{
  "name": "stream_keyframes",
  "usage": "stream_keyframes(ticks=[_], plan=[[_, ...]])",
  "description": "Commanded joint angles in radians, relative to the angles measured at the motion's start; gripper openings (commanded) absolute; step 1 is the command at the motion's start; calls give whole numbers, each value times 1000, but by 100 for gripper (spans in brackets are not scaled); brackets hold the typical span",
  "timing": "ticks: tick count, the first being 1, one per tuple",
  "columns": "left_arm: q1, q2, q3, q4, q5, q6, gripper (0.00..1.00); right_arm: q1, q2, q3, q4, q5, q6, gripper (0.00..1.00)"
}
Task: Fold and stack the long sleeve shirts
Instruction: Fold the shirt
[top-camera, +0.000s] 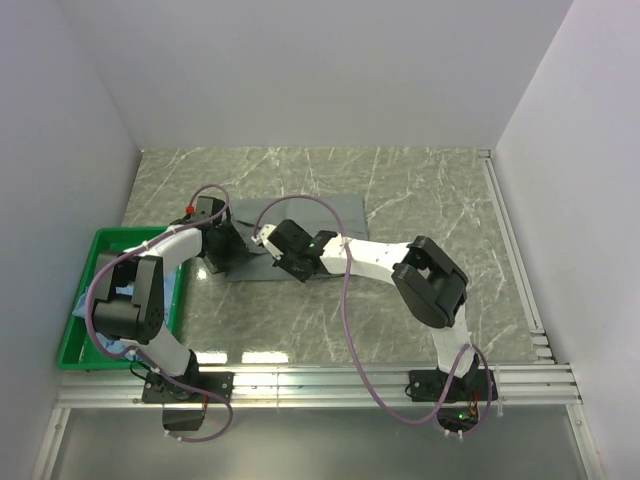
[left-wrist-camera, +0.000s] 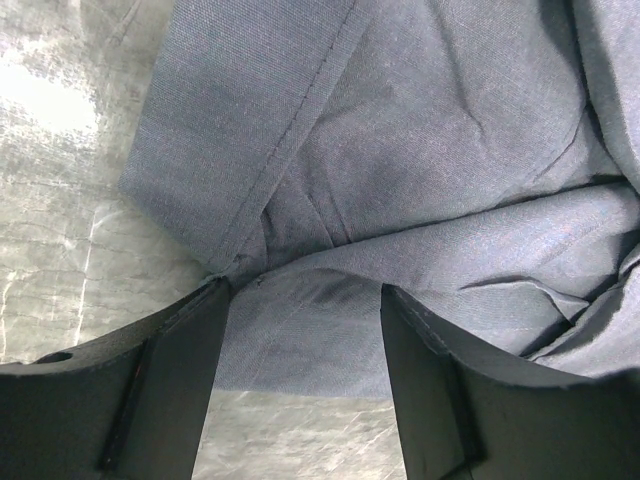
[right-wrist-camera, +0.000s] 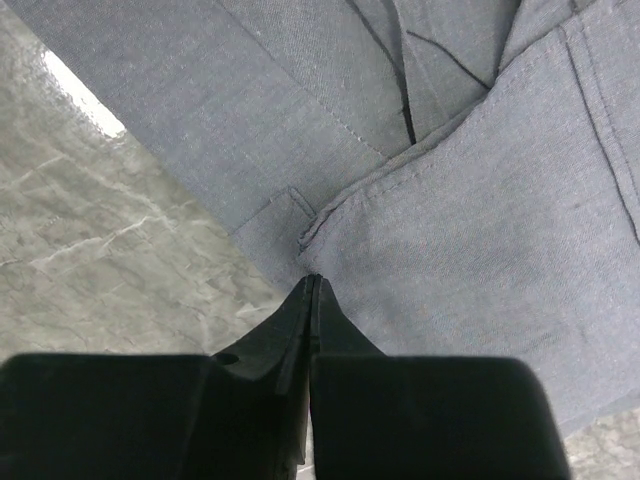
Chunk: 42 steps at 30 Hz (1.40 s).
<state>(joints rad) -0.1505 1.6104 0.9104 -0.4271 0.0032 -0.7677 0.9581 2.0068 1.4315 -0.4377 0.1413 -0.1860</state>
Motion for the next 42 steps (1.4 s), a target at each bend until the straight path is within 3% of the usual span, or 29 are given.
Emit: stream_keyframes(ticks=[1, 13, 16, 17, 20, 36, 42], plan=[[9, -1, -10, 11, 0, 15, 68, 8, -60, -25, 14, -6, -1, 0], [16, -10, -19, 13, 0, 13, 68, 19, -91, -77, 36, 6, 16, 1], [16, -17, -22, 14, 0, 15, 68, 27, -117, -83, 57, 39, 10, 18], [16, -15, -22, 13, 0, 15, 68, 30, -120, -72, 57, 47, 0, 28], [16, -14, -22, 13, 0, 15, 68, 34, -112, -48, 60, 79, -13, 35], [17, -7, -25, 14, 1, 18, 68, 39, 29, 32, 47, 70, -50, 33], [17, -4, -27, 16, 0, 18, 68, 41, 47, 33, 54, 78, -52, 26]])
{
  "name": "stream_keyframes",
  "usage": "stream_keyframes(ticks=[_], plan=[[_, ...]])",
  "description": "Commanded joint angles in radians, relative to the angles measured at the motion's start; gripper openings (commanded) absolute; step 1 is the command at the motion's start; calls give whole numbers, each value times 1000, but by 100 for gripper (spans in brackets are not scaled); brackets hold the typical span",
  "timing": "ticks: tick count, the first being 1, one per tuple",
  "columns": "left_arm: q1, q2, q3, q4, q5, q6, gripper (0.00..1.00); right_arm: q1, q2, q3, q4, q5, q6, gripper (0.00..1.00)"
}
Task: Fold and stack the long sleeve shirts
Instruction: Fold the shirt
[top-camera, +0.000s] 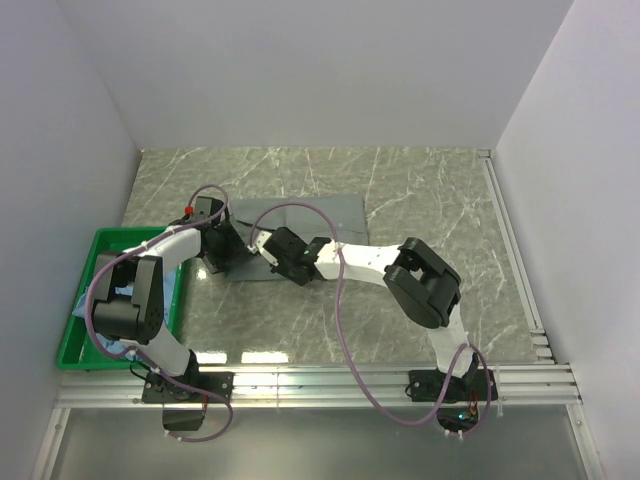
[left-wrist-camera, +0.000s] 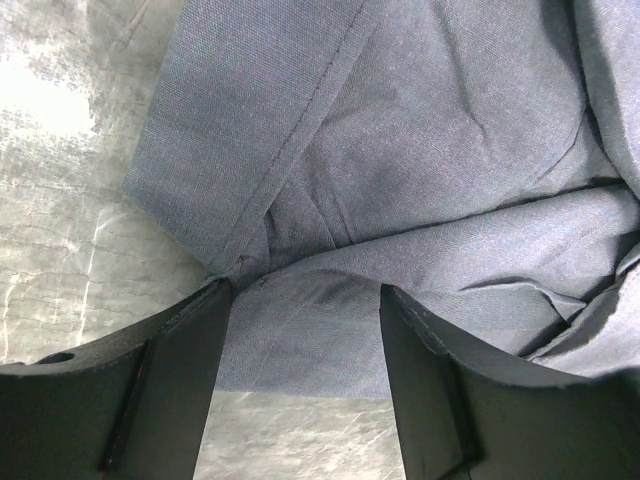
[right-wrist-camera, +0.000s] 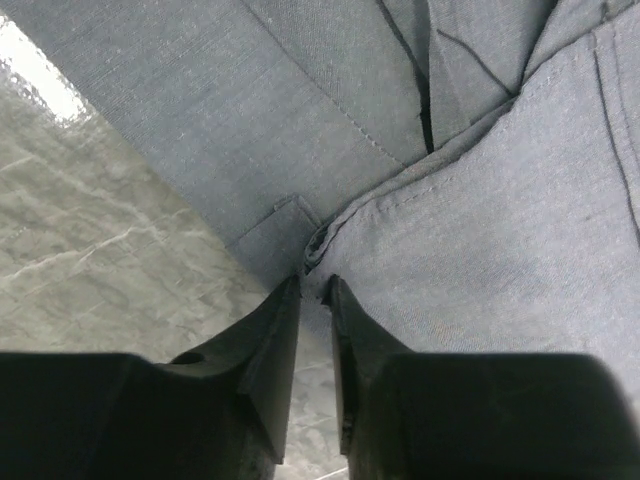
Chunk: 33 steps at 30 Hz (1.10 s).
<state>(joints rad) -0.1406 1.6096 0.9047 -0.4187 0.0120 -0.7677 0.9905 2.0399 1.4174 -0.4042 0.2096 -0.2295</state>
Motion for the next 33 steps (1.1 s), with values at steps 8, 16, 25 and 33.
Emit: stream_keyframes(ticks=[8, 16, 25, 33], plan=[[9, -4, -23, 6, -9, 16, 68, 8, -15, 38, 15, 20, -10, 0], [12, -19, -16, -8, -9, 16, 68, 10, -84, 5, -13, 19, 2, 0], [15, -16, -15, -8, -9, 10, 68, 19, -73, -31, -16, -10, 21, 0], [18, -23, -12, -14, -9, 4, 68, 17, -38, -37, -27, -39, 24, 1]])
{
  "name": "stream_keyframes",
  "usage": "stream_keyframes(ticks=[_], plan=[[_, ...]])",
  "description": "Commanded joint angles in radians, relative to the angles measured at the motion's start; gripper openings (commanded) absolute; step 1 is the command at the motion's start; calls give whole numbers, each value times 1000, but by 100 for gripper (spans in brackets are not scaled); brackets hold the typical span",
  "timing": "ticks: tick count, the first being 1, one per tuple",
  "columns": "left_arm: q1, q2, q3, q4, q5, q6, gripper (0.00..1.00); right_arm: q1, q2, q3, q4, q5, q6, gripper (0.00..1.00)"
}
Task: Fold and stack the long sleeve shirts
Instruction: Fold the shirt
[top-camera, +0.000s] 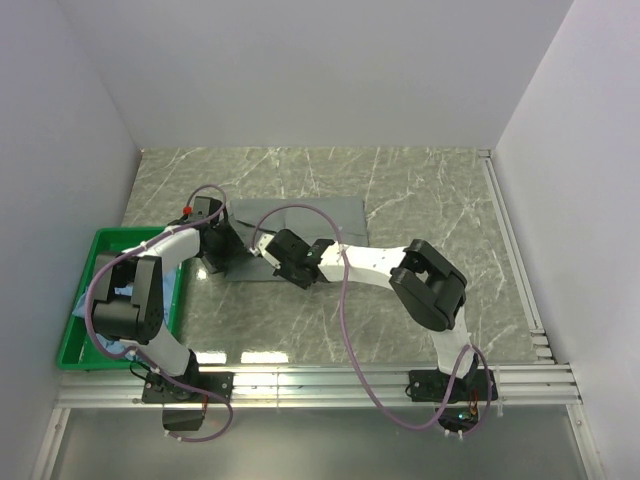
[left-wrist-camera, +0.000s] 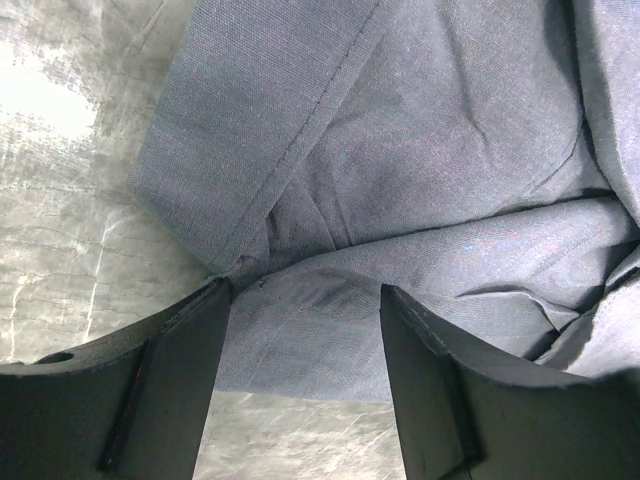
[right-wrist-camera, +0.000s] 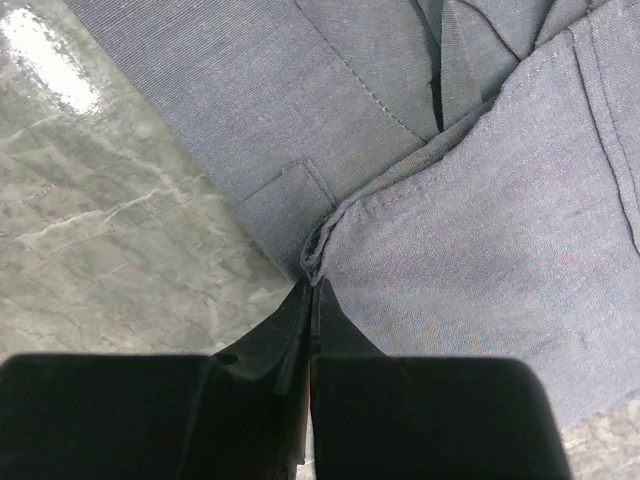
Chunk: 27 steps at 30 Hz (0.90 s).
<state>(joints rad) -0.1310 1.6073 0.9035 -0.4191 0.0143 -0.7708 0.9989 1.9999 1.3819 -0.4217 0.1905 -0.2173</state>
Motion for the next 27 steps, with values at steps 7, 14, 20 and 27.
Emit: stream_keyframes(ticks=[7, 14, 20, 27], plan=[[8, -72, 24, -43, -11, 4, 69, 9, -65, 20, -31, -62, 36, 28], [-21, -162, 81, -84, 0, -7, 71, -100, -240, -38, 13, -225, 183, 40], [-203, -202, 143, -83, -13, -41, 69, -343, -386, -203, 113, -518, 404, 38], [-424, -60, 280, 16, 18, -19, 60, -551, -412, -386, 288, -827, 616, 34]])
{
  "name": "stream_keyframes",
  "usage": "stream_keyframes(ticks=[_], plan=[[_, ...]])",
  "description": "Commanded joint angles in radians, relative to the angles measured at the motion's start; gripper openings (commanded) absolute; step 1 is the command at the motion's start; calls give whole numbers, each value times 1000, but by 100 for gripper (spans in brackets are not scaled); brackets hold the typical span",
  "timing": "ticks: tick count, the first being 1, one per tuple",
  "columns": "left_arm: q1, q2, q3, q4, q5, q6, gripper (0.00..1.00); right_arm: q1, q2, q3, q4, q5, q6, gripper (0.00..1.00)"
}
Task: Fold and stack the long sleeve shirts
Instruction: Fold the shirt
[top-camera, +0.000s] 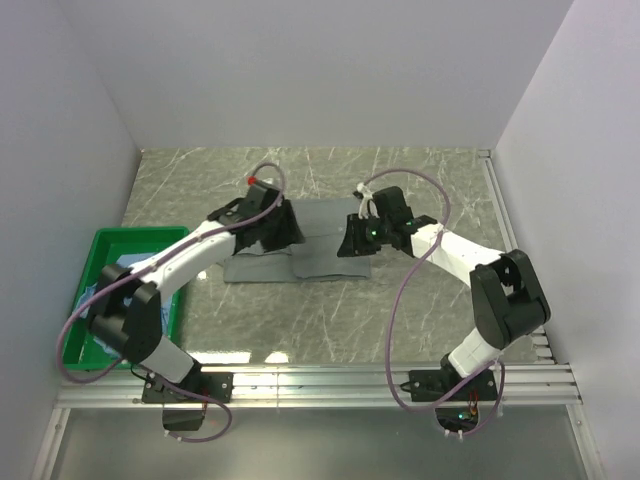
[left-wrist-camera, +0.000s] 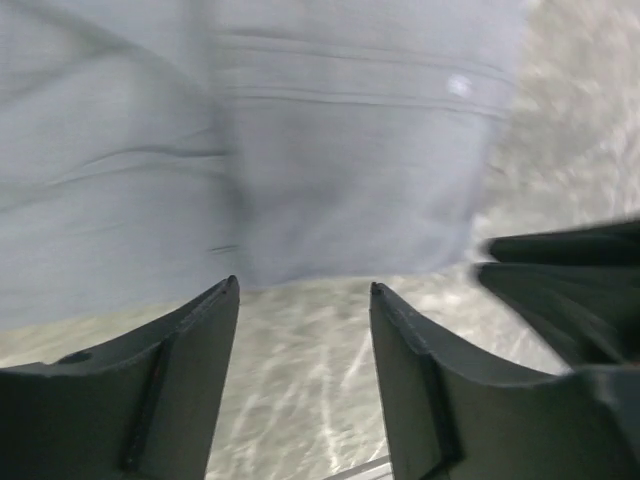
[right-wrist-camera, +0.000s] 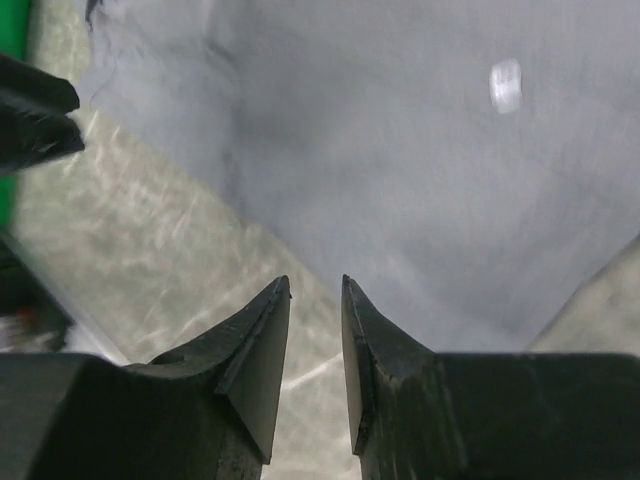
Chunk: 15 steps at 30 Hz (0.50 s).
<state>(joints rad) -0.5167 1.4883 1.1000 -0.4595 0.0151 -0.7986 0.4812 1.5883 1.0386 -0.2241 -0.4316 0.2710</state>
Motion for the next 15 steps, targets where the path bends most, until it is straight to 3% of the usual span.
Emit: stream_keyframes(ticks=[1, 7, 15], plan=[[-72, 110, 101, 61, 28, 18, 59, -47, 21, -54, 104, -223, 144, 34], [-155, 303, 190, 39, 59, 105, 53, -99, 143, -138, 221, -351, 243, 33], [-152, 425, 111, -24, -4, 116, 47, -191, 303, -230, 338, -401, 356, 30]])
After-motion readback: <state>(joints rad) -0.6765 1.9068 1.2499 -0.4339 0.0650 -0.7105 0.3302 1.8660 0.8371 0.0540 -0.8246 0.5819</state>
